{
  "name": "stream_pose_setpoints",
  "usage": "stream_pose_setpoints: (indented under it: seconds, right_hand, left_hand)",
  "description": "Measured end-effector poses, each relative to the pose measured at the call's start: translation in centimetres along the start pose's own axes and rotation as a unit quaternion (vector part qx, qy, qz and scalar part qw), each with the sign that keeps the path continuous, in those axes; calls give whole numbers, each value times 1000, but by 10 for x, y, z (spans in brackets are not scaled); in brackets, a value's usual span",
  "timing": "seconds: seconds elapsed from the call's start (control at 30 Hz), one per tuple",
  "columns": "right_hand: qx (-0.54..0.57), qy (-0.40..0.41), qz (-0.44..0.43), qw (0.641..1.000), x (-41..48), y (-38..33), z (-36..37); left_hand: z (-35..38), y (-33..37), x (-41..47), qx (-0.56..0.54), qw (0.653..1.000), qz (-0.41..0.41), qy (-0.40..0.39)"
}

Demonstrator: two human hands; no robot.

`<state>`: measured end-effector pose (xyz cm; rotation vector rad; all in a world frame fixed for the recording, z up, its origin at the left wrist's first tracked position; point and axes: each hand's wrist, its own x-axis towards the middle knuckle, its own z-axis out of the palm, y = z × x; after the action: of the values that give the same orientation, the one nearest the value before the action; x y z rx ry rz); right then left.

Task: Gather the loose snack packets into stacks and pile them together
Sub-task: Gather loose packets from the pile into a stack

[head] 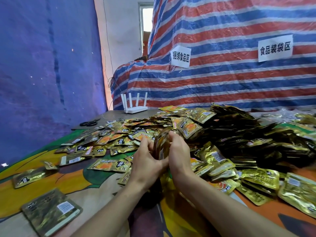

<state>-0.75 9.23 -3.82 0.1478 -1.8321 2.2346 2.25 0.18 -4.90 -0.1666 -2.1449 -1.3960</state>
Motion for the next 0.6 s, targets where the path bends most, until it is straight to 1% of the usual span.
stream_pose_setpoints:
  seconds: [0.13, 0.23, 0.33, 0.4, 0.5, 0.6]
  right_hand:
    - [15, -2, 28, 999, 2, 0, -1]
    - [23, -23, 52, 998, 0, -2, -1]
    - [19, -31, 56, 998, -2, -6, -1]
    - [1, -33, 40, 999, -3, -9, 0]
    - [-19, -29, 7, 999, -7, -19, 0]
    - [-57, -8, -55, 997, -2, -28, -7]
  left_hand:
    - [-2, -5, 1, 9, 995, -20, -102]
    - [-3, -4, 0, 21, 993, -9, -117]
    - [-2, -5, 3, 0, 993, 7, -122]
    - [-1, -3, 4, -77, 988, 0, -134]
    - [-1, 2, 1, -225, 965, -38, -128]
    - [1, 3, -2, -293, 945, -85, -116]
